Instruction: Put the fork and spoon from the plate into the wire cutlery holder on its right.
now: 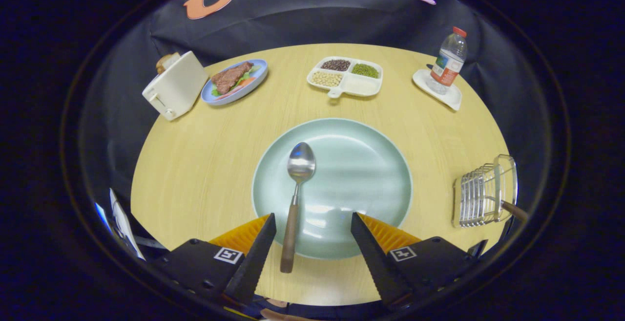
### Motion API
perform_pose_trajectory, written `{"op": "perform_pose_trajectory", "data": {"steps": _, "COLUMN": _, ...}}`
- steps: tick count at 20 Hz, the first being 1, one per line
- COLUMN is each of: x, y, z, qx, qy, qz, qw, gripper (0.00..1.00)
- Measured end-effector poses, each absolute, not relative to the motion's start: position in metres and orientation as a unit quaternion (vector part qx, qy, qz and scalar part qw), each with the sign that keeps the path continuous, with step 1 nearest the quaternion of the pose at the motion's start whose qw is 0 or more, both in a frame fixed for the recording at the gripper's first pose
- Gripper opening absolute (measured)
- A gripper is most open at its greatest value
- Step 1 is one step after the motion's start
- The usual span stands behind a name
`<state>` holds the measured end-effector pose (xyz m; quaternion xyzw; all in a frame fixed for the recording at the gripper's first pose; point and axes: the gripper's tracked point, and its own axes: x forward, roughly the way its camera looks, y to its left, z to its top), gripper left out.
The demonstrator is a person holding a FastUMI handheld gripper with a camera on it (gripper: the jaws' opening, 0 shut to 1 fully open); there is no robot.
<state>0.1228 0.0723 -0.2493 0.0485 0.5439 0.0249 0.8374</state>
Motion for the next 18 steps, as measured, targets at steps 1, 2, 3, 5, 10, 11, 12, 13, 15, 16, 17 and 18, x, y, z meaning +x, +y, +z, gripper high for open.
{"op": "perform_pose_trajectory", "data": {"steps": 1, "x": 0.124, "y": 0.078, "z": -0.254, "qx": 0.049, "qy": 0.548, "qz": 0.026, "qw": 0.835, "gripper": 0.93}}
{"op": "perform_pose_trajectory", "data": {"steps": 2, "x": 0.126, "y": 0.081, "z": -0.258, "qx": 0.049, "qy": 0.551, "qz": 0.024, "qw": 0.833, "gripper": 0.93}}
{"op": "perform_pose_trajectory", "data": {"steps": 3, "x": 0.128, "y": 0.085, "z": -0.260, "qx": 0.052, "qy": 0.553, "qz": 0.021, "qw": 0.832, "gripper": 0.93}}
{"op": "perform_pose_trajectory", "data": {"steps": 5, "x": 0.131, "y": 0.088, "z": -0.268, "qx": 0.065, "qy": 0.562, "qz": 0.005, "qw": 0.825, "gripper": 0.84}}
{"op": "perform_pose_trajectory", "data": {"steps": 10, "x": 0.137, "y": 0.095, "z": -0.285, "qx": 0.084, "qy": 0.582, "qz": -0.012, "qw": 0.809, "gripper": 0.52}}
{"op": "perform_pose_trajectory", "data": {"steps": 11, "x": 0.136, "y": 0.097, "z": -0.285, "qx": 0.087, "qy": 0.587, "qz": -0.011, "qw": 0.805, "gripper": 0.46}}
{"op": "perform_pose_trajectory", "data": {"steps": 12, "x": 0.136, "y": 0.098, "z": -0.284, "qx": 0.083, "qy": 0.589, "qz": -0.009, "qw": 0.804, "gripper": 0.41}}
{"op": "perform_pose_trajectory", "data": {"steps": 13, "x": 0.137, "y": 0.097, "z": -0.282, "qx": 0.078, "qy": 0.587, "qz": -0.010, "qw": 0.806, "gripper": 0.39}}
{"op": "perform_pose_trajectory", "data": {"steps": 15, "x": 0.139, "y": 0.098, "z": -0.285, "qx": 0.082, "qy": 0.590, "qz": -0.015, "qw": 0.803, "gripper": 0.24}}
{"op": "perform_pose_trajectory", "data": {"steps": 16, "x": 0.139, "y": 0.099, "z": -0.284, "qx": 0.084, "qy": 0.592, "qz": -0.010, "qw": 0.801, "gripper": 0.11}}
{"op": "perform_pose_trajectory", "data": {"steps": 17, "x": 0.139, "y": 0.100, "z": -0.284, "qx": 0.079, "qy": 0.591, "qz": -0.004, "qw": 0.803, "gripper": 0.09}}
{"op": "perform_pose_trajectory", "data": {"steps": 18, "x": 0.142, "y": 0.100, "z": -0.286, "qx": 0.075, "qy": 0.585, "qz": 0.003, "qw": 0.807, "gripper": 0.09}}
